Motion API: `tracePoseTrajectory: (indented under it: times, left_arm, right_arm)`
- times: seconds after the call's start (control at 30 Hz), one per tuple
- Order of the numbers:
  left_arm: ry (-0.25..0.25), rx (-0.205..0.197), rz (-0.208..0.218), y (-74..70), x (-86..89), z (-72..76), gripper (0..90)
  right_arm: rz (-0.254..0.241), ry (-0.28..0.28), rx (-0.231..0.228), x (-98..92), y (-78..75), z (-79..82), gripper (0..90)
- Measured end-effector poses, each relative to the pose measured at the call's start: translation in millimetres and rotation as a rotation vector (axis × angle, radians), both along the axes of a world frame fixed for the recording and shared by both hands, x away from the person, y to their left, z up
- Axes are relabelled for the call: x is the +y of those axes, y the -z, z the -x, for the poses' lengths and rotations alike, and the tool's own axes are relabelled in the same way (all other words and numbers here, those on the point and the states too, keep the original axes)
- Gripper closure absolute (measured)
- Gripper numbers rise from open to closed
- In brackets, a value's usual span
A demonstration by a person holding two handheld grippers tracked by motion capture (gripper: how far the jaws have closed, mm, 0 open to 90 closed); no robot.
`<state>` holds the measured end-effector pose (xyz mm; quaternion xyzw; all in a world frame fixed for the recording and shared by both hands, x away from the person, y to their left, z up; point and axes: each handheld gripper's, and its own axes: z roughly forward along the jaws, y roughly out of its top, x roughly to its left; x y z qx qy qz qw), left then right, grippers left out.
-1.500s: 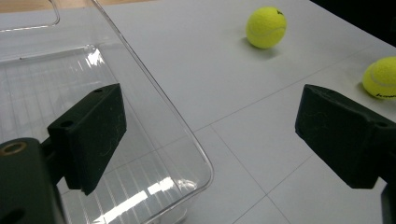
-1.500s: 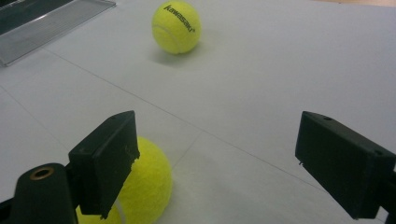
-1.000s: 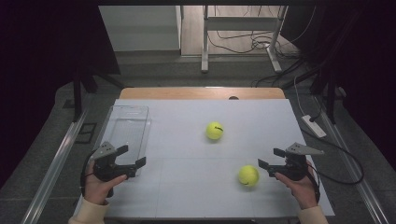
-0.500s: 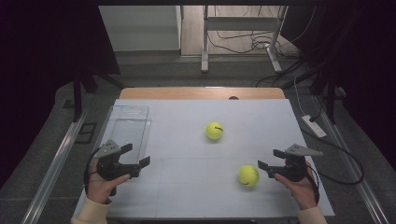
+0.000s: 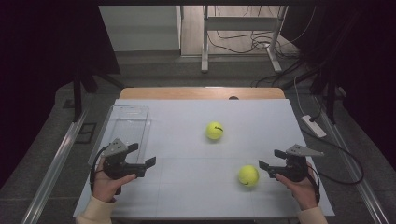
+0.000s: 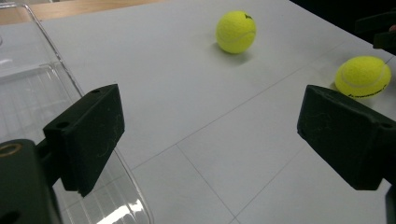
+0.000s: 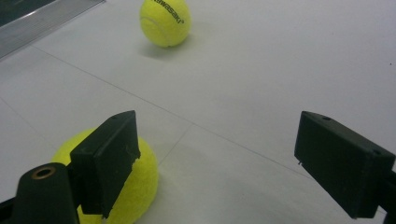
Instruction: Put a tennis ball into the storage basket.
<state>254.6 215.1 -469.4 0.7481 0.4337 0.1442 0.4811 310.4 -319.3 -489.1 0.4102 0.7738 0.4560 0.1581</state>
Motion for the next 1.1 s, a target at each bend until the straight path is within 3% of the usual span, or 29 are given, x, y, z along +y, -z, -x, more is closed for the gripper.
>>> tracePoseTrajectory:
  times: [0.23, 1.1]
  left_arm:
    - [0.023, -0.004, -0.009, -1.6, -6.7, 2.1, 8.5]
    - [0.090, 0.018, -0.040, -4.0, -38.2, -13.2, 8.4]
  right_arm:
    - [0.011, -0.005, 0.004, 1.7, 1.8, -1.1, 14.4]
    - [-0.012, 0.011, 0.011, -2.9, 3.6, 1.5, 14.5]
